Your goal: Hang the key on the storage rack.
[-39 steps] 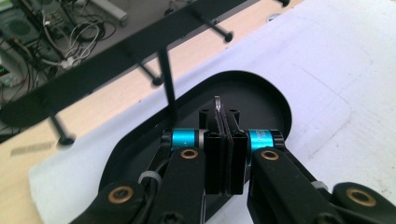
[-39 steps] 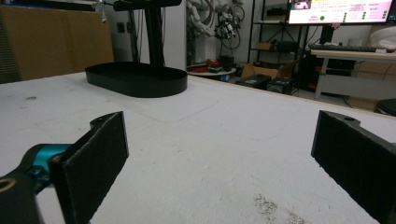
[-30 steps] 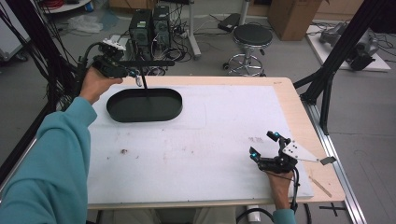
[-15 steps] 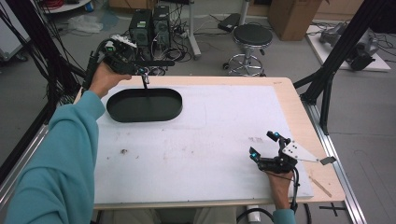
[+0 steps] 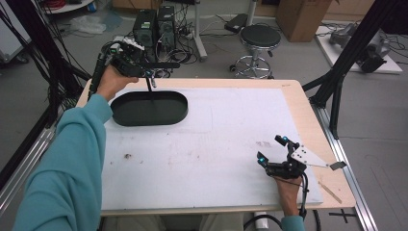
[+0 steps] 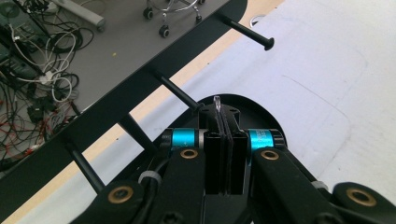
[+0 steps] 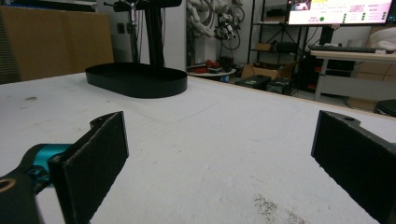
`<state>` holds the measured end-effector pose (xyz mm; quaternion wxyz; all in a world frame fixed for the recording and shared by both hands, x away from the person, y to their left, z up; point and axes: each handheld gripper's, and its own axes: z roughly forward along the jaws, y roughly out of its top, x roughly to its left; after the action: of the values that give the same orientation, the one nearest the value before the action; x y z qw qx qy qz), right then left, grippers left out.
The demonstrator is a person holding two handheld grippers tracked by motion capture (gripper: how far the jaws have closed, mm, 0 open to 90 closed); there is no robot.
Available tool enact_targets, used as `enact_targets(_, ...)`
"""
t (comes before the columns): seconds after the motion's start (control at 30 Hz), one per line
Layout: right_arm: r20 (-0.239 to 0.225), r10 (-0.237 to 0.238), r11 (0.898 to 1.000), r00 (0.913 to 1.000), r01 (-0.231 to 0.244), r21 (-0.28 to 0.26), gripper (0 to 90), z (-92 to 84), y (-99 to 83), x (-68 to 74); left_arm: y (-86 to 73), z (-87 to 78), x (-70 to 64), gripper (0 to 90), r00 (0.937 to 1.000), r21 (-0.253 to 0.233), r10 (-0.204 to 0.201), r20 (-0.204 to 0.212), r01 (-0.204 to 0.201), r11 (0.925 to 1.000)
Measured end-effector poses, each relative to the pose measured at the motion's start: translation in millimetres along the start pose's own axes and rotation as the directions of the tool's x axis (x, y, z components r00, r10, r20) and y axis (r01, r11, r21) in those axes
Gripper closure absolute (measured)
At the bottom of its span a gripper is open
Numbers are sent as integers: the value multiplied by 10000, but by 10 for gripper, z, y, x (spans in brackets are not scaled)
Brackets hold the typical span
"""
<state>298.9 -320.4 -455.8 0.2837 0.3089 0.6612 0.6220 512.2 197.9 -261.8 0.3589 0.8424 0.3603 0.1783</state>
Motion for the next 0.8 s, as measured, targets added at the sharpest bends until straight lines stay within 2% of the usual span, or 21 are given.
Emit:
enact_targets(0.3, -24, 39, 10000, 10000, -39, 0, 33, -1, -1, -3, -3, 28, 26, 885, 9998, -12, -103, -145, 102, 9999)
enact_targets(0.8, -22, 48, 10000, 10000, -48, 8, 33, -1, -1, -2, -7, 18, 60, 885, 9997, -177, -227, -112, 225, 9996)
